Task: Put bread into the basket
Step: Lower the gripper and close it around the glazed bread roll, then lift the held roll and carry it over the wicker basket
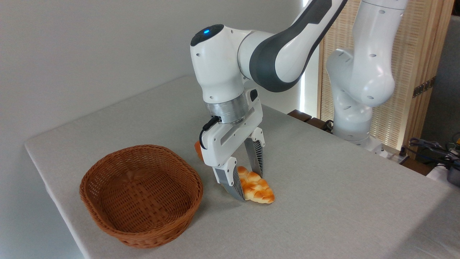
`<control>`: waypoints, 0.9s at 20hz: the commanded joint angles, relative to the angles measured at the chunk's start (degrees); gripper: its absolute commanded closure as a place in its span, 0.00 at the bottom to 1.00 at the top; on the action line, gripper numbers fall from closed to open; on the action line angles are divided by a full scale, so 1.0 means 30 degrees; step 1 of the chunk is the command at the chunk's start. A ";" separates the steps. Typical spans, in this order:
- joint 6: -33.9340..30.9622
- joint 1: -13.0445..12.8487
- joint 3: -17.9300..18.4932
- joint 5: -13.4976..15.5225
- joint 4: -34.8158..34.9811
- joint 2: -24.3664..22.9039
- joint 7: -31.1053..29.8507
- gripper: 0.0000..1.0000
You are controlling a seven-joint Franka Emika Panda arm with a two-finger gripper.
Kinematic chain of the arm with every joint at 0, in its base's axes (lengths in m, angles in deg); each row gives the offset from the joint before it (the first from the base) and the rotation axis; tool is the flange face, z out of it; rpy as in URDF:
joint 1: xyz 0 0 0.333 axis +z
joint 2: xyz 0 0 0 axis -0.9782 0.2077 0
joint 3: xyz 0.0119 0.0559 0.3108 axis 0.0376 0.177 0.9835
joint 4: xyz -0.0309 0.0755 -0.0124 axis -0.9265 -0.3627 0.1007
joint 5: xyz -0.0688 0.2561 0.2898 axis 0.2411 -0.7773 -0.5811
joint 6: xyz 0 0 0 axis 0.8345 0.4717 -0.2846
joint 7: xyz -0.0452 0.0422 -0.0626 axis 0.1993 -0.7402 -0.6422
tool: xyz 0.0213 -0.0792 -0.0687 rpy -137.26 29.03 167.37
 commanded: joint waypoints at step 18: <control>-0.6363 -0.0439 -0.0178 0.1275 -0.3238 -0.0192 -0.2358 0.82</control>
